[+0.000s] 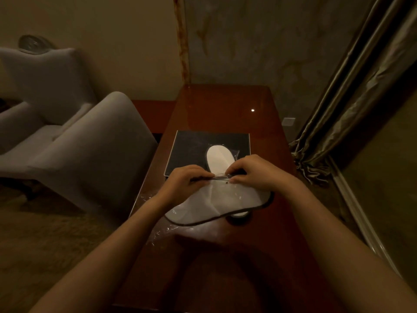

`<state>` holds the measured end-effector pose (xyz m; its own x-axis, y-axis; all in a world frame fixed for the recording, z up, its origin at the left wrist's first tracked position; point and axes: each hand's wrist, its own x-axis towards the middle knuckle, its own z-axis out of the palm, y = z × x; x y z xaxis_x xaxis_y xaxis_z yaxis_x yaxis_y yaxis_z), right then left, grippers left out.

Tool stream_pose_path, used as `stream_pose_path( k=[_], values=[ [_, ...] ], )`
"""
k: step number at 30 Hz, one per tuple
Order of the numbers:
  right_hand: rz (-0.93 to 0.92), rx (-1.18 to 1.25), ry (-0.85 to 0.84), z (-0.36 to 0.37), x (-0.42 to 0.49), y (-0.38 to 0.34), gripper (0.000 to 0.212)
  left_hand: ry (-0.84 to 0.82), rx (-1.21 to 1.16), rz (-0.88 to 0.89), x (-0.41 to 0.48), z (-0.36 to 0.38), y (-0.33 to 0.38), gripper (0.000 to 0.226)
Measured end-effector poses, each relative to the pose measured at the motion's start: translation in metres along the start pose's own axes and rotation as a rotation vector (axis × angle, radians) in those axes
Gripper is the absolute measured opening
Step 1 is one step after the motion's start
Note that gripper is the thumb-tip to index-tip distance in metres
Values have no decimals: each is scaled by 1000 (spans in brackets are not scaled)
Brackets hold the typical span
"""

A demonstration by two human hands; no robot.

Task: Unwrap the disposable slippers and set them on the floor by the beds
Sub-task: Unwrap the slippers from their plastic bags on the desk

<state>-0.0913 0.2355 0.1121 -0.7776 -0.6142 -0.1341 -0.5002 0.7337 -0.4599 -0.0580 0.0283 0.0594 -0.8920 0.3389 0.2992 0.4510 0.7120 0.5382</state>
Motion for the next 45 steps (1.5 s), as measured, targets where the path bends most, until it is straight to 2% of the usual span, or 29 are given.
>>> stream_pose_path(
  k=[5, 8, 13, 19, 25, 30, 32, 35, 38, 45],
  values=[
    [23, -7, 77, -17, -8, 16, 27, 33, 5, -58, -5, -5, -15, 30],
    [37, -49, 60, -22, -12, 24, 27, 55, -9, -77, -8, -4, -18, 30],
    [39, -187, 3, -5, -8, 26, 27, 76, 21, -64, -3, 5, -12, 24],
    [15, -332, 28, 20, -3, 28, 19, 92, 68, -37, 4, -1, -5, 19],
    [-4, -322, 172, 16, 1, 36, 23, 54, 71, -44, 12, 1, -8, 21],
    [32, -313, 163, -3, -4, 47, 25, 87, 15, -56, 14, 7, -14, 26],
    [62, -317, 166, -11, -8, 54, 24, 121, -28, -143, 8, 10, -25, 26],
    [110, -268, 195, -24, -14, 62, 25, 170, 15, -376, -10, 16, -48, 15],
    [150, -209, 224, -26, -14, 65, 25, 120, 26, -522, -27, 31, -62, 11],
    [295, 93, 443, 0, 0, 78, 27, -91, 264, -528, -32, 49, -63, 19]
  ],
)
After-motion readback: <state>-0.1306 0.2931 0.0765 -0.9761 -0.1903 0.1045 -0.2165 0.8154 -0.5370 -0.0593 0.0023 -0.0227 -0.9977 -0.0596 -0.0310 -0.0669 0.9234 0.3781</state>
